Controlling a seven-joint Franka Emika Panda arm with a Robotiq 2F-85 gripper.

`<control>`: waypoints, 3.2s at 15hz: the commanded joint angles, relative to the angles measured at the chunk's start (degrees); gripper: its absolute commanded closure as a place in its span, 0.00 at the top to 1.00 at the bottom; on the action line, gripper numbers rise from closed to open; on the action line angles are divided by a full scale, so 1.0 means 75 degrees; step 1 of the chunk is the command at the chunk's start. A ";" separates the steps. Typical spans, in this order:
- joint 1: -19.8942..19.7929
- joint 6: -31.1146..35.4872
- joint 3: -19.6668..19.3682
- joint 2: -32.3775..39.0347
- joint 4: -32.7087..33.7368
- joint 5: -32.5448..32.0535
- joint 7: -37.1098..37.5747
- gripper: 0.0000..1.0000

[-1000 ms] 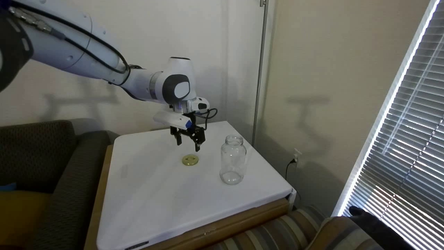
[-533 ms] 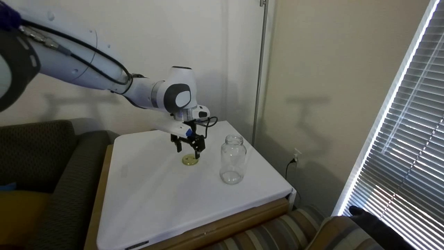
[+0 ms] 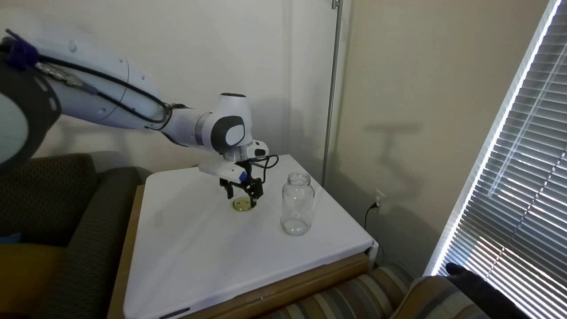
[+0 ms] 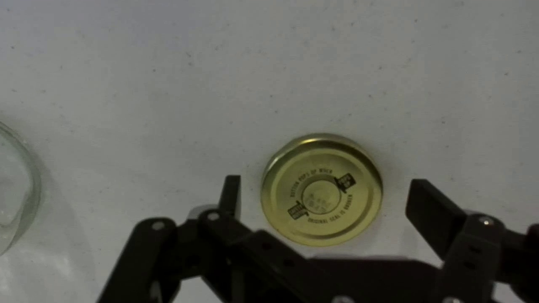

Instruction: Put the lid on the glass jar

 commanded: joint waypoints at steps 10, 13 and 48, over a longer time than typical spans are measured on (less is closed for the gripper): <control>-0.0136 -0.0098 0.0200 0.0830 0.1164 0.0122 -0.0250 0.88; -0.0154 -0.0135 0.0263 0.0844 0.1223 0.0144 -0.0238 0.61; 0.0277 -0.2233 -0.0088 -0.0658 0.2033 -0.0104 0.0105 0.47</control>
